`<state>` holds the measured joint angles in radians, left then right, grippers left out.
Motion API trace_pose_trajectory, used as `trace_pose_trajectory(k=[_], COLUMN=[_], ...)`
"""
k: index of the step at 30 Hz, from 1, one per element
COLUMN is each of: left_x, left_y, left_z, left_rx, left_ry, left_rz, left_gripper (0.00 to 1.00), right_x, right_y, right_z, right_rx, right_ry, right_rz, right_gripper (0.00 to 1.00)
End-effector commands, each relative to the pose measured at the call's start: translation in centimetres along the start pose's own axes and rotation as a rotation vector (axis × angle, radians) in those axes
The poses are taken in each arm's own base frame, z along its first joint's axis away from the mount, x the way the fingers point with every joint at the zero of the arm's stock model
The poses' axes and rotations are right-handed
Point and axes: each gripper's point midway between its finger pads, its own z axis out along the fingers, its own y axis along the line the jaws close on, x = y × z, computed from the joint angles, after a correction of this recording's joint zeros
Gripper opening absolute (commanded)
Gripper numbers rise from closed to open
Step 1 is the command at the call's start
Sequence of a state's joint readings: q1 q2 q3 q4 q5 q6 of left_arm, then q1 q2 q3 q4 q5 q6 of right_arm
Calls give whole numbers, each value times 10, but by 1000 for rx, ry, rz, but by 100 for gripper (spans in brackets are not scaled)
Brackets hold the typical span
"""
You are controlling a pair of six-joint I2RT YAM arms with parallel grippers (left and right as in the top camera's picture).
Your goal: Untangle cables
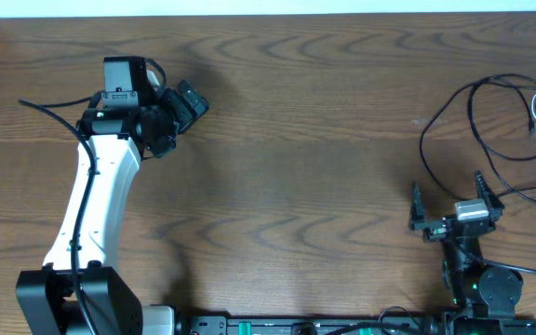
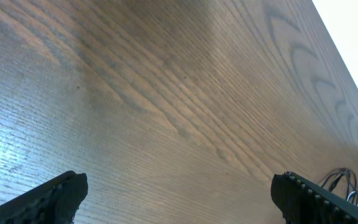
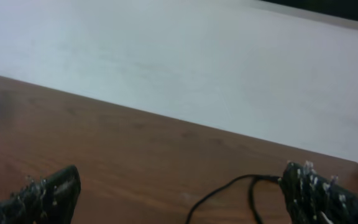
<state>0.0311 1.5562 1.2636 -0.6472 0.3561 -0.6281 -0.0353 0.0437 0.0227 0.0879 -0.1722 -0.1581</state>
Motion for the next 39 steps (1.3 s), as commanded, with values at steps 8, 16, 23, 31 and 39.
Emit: trace_pose_trajectory(k=[8,16,23,31,39], left_x=[-2,-2,-2,-10,-11], left_y=[2,2,2,12,26], left_z=[2,2,2,1,-9], left_rx=[-12,-12,-12,-64,-145], left_ry=[-3,-3,-3,-47,-69], left_rz=[5,5,5,1,178], left_gripper=[100,100,100,100,100], right_x=[34,34,34,34,34], right_y=[16,16,16,16,16], right_z=[-4,-4,-4,-4,-4], right_rx=[-74,-74,-74,-74,-74], right_ry=[116,117,117,118,118], right_rz=[49,49,49,49,49], right_gripper=[99,99,99,99,99])
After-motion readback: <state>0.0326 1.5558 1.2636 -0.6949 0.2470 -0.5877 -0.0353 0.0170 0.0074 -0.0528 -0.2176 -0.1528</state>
